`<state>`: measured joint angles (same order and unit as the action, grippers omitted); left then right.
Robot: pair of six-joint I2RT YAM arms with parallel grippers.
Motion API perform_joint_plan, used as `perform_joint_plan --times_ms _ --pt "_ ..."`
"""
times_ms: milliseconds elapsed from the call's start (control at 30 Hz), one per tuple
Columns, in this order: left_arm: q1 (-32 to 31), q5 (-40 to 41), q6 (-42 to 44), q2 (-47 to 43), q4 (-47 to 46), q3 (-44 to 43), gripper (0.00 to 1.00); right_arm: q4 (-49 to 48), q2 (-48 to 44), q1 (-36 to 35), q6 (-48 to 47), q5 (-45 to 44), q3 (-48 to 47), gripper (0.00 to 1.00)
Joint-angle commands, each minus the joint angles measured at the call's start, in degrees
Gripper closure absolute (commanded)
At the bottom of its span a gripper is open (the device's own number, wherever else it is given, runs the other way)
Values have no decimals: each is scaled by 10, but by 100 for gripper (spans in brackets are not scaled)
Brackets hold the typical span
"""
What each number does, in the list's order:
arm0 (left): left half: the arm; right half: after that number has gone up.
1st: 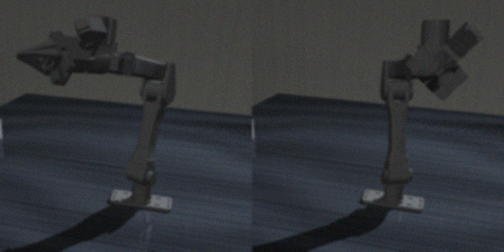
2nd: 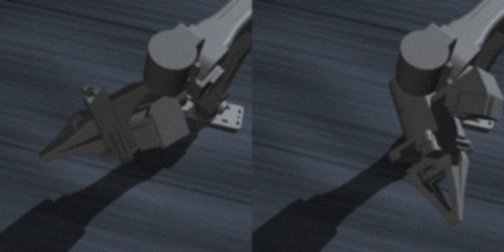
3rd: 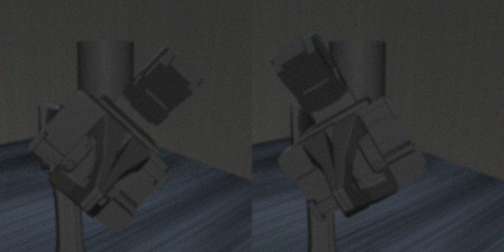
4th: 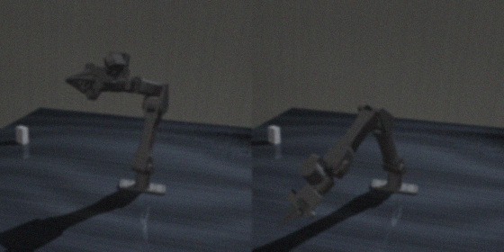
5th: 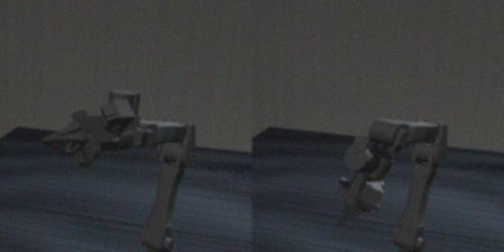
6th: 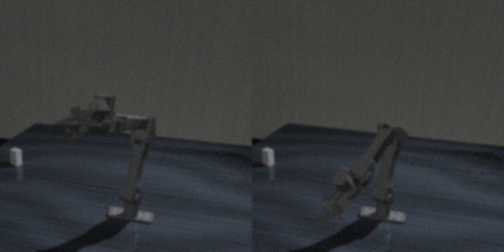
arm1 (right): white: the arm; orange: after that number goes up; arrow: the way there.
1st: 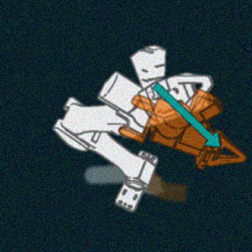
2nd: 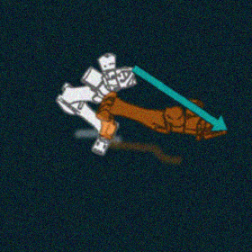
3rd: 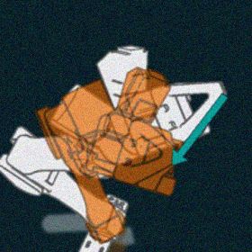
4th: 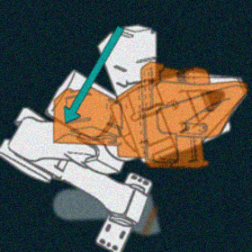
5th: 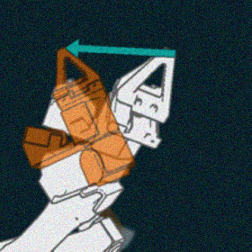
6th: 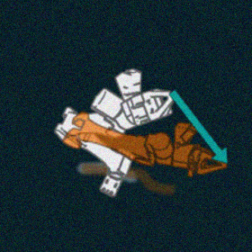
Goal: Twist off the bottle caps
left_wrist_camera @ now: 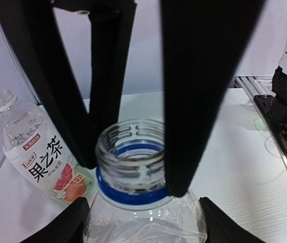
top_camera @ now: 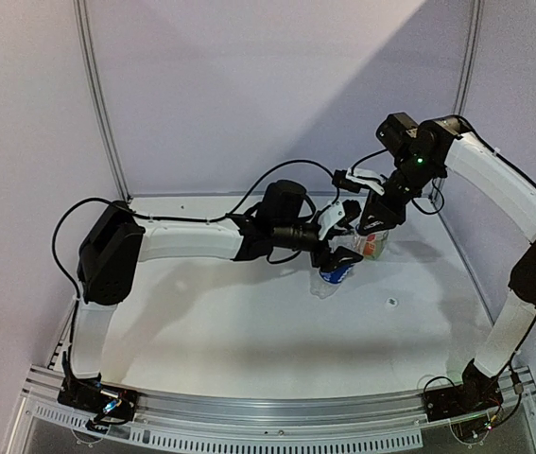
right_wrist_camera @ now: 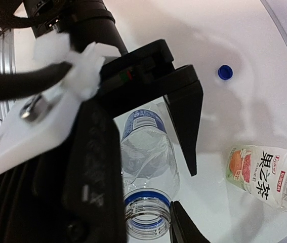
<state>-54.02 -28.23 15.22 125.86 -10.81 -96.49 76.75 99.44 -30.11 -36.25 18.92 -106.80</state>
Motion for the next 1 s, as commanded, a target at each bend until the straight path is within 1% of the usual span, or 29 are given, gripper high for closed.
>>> perform_joint_plan --times_ms 0,33,67,100,133,167,267,300,367,433,500,533,600,633,700,733,767,800,900,967 --pt "-6 -16 -15 4 -2 0 27 165 -18 -4 10 27 9 63" --pt "-6 -17 -19 0 -8 6 28 164 -18 -3 14 31 9 55" --pt "-5 -17 -24 -6 -18 14 29 164 -18 0 15 41 9 45" --pt "-4 -18 -34 -13 -33 25 30 164 -20 10 12 55 8 31" --pt "-3 -21 -39 -20 -46 34 30 157 -26 20 9 70 8 13" --pt "-2 -24 -42 -25 -56 43 30 145 -30 33 12 82 9 3" --pt "-2 -29 -49 -35 -82 59 32 70 -62 82 50 124 36 1" --pt "-2 -30 -52 -35 -87 59 32 36 -74 92 64 127 64 1" --pt "-2 -29 -59 -35 -97 62 32 -38 -122 98 86 121 118 1" --pt "-2 -27 -60 -36 -102 63 33 -137 -168 98 117 103 185 1" --pt "-2 -29 -54 -39 -100 66 34 -214 -214 99 172 66 236 1" --pt "-2 -31 -51 -40 -99 68 35 -234 -225 99 197 57 252 1" --pt "-1 -32 -48 -42 -91 72 36 -245 -237 101 226 34 271 1" --pt "-1 -33 -45 -44 -81 74 34 -246 -237 103 234 19 279 1" --pt "-1 -45 -20 -47 -37 69 29 -251 -240 120 266 13 304 1" --pt "-1 -53 0 -47 -4 63 26 -253 -244 125 278 -4 318 1" --pt "-1 -63 23 -47 41 50 23 -255 -248 135 300 -30 333 1" --pt "-1 -68 52 -43 108 29 23 -255 -254 145 320 -33 346 1" --pt "3 -64 108 -29 263 -25 20 -232 -256 185 348 16 381 1" --pt "4 -56 139 -19 340 -57 20 -211 -247 212 348 64 404 1"
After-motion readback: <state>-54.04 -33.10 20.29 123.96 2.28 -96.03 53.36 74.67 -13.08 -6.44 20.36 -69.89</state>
